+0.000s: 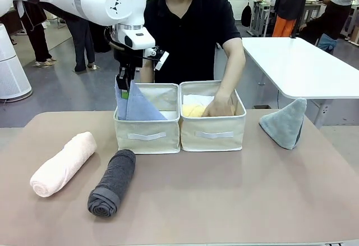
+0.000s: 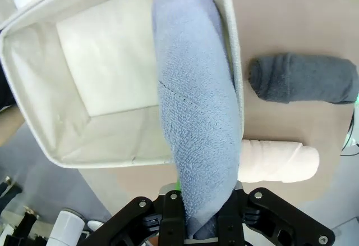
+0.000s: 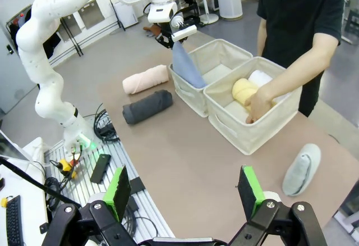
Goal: Sort the towels based on their folding style.
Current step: Pick up one triangle-folded towel and place it in the left Fabric basket.
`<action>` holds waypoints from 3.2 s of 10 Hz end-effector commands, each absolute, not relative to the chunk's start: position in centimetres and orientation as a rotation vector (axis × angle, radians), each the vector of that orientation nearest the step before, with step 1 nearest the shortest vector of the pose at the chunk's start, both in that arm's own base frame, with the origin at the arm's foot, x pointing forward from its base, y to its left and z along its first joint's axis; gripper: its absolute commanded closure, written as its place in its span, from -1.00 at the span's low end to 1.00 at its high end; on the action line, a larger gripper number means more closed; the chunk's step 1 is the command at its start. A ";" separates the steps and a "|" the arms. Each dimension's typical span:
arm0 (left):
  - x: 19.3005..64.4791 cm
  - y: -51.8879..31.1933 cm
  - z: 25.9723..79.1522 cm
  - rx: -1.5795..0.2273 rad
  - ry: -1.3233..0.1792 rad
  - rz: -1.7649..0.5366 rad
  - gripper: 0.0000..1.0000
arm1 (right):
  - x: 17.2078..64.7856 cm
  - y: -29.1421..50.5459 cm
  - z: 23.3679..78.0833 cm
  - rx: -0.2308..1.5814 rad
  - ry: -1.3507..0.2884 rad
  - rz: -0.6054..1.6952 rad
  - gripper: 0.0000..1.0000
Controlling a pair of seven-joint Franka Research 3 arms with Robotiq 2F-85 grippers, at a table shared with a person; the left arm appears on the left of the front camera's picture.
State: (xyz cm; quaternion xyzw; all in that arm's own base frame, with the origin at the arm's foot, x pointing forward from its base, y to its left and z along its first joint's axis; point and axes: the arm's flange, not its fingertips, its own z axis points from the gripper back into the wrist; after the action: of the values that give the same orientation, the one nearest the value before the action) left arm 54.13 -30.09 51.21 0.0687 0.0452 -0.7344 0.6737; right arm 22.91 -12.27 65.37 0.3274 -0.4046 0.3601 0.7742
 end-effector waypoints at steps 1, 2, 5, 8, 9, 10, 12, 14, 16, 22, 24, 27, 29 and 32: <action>53.3 -29.5 49.6 0.116 0.098 -1.667 0.65 | 23.1 -12.2 65.2 0.725 -0.885 0.791 -1.00; 53.2 -29.8 48.9 0.102 0.107 -1.667 0.65 | 23.1 -12.2 65.2 0.725 -0.885 0.791 -1.00; 53.1 -30.3 46.4 0.058 0.099 -1.638 0.65 | 23.1 -12.2 65.2 0.725 -0.885 0.791 -1.00; 53.0 -30.7 44.8 0.076 0.124 -1.613 0.65 | 23.1 -12.2 65.2 0.725 -0.885 0.791 -1.00; 53.1 -30.6 44.3 0.076 0.135 -1.607 0.65 | 23.1 -12.2 65.2 0.725 -0.885 0.791 -1.00; 53.0 -30.7 43.8 0.077 0.144 -1.605 0.65 | 23.1 -12.2 65.2 0.725 -0.885 0.791 -1.00; 52.9 -30.8 43.7 0.080 0.158 -1.616 -0.53 | 23.1 -12.2 65.2 0.725 -0.885 0.791 -1.00; 52.8 -30.6 44.4 0.071 0.134 -1.612 -1.00 | 23.1 -12.2 65.2 0.725 -0.885 0.791 -1.00; 52.8 -30.4 45.0 0.073 0.122 -1.611 -1.00 | 23.1 -12.2 65.2 0.725 -0.885 0.791 -1.00; 52.9 -29.9 46.2 0.088 0.097 -1.593 -1.00 | 23.1 -12.2 65.2 0.725 -0.885 0.791 -1.00; 52.8 -29.5 47.1 0.083 0.090 -1.562 -1.00 | 23.1 -12.2 65.2 0.725 -0.885 0.791 -1.00; 51.0 -21.1 56.3 0.006 -0.058 -1.317 -1.00 | 23.1 -12.2 65.2 0.725 -0.885 0.791 -1.00; 47.6 -12.5 59.7 -0.098 -0.192 -1.223 -1.00 | 23.1 -12.2 65.2 0.725 -0.885 0.791 -1.00; 41.7 0.8 60.6 -0.288 -0.502 -1.060 -1.00 | 23.1 -12.2 65.2 0.725 -0.885 0.791 -1.00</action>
State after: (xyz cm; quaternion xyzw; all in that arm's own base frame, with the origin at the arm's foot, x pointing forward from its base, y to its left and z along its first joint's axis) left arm 43.99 -0.80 62.98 -0.1192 -0.1839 -0.5022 0.8365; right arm 22.92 -12.32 65.33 0.3282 -0.4044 0.3596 0.7743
